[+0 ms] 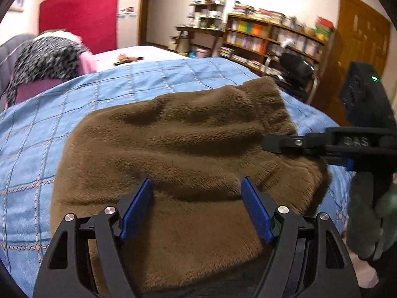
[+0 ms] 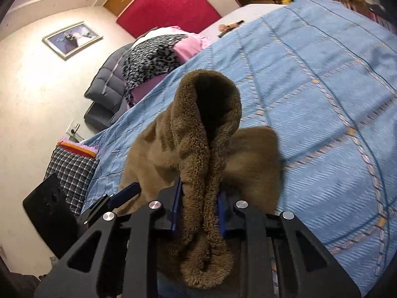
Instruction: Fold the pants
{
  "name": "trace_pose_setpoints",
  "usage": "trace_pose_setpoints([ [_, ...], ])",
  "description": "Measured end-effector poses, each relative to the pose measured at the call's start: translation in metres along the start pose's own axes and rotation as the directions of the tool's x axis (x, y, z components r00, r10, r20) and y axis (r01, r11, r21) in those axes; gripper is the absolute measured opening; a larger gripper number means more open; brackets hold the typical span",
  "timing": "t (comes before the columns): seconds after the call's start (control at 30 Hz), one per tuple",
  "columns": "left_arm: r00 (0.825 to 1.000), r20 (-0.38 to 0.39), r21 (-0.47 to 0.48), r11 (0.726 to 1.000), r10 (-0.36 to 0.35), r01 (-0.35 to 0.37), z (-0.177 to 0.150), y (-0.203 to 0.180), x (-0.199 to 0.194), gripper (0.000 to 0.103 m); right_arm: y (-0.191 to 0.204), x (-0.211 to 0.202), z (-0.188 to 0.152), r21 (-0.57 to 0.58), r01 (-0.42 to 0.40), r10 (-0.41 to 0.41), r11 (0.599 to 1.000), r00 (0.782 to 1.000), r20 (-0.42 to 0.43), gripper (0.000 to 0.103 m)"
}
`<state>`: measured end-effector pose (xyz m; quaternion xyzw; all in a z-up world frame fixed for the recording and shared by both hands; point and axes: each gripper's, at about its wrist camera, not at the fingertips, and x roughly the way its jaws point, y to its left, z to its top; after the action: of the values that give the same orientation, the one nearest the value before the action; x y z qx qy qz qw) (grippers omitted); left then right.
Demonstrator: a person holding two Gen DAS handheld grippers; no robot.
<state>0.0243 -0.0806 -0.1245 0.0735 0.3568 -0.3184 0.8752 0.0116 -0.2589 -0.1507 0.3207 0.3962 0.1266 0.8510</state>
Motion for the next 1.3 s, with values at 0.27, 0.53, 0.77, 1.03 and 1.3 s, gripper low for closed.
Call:
trace_pose_setpoints([
  [0.27, 0.998, -0.018, 0.143, 0.988, 0.054, -0.051, -0.028, -0.032, 0.030, 0.075, -0.038, 0.011, -0.020, 0.071, 0.050, -0.049, 0.996, 0.999, -0.015, 0.030],
  [0.53, 0.998, -0.023, 0.110, 0.992, 0.056, -0.053, -0.029, -0.031, 0.026, 0.075, 0.012, -0.021, 0.004, -0.100, 0.192, -0.173, 0.976, 0.970, 0.173, 0.039],
  [0.77, 0.998, 0.026, 0.050, 0.997, 0.049, -0.051, -0.016, -0.006, -0.011, 0.075, 0.041, 0.011, -0.004, -0.231, 0.200, -0.174, 0.952, 0.977, 0.127, 0.039],
  [1.03, 0.992, -0.021, 0.027, 0.992, 0.127, -0.126, -0.042, 0.035, -0.007, 0.075, 0.015, 0.033, -0.049, -0.336, 0.295, -0.255, 0.895, 0.954, 0.160, 0.040],
  [1.3, 0.992, -0.007, 0.016, 0.992, 0.127, -0.127, -0.040, 0.033, -0.018, 0.076, 0.021, 0.019, -0.050, -0.383, 0.313, -0.261, 0.869, 0.948, 0.182, 0.040],
])
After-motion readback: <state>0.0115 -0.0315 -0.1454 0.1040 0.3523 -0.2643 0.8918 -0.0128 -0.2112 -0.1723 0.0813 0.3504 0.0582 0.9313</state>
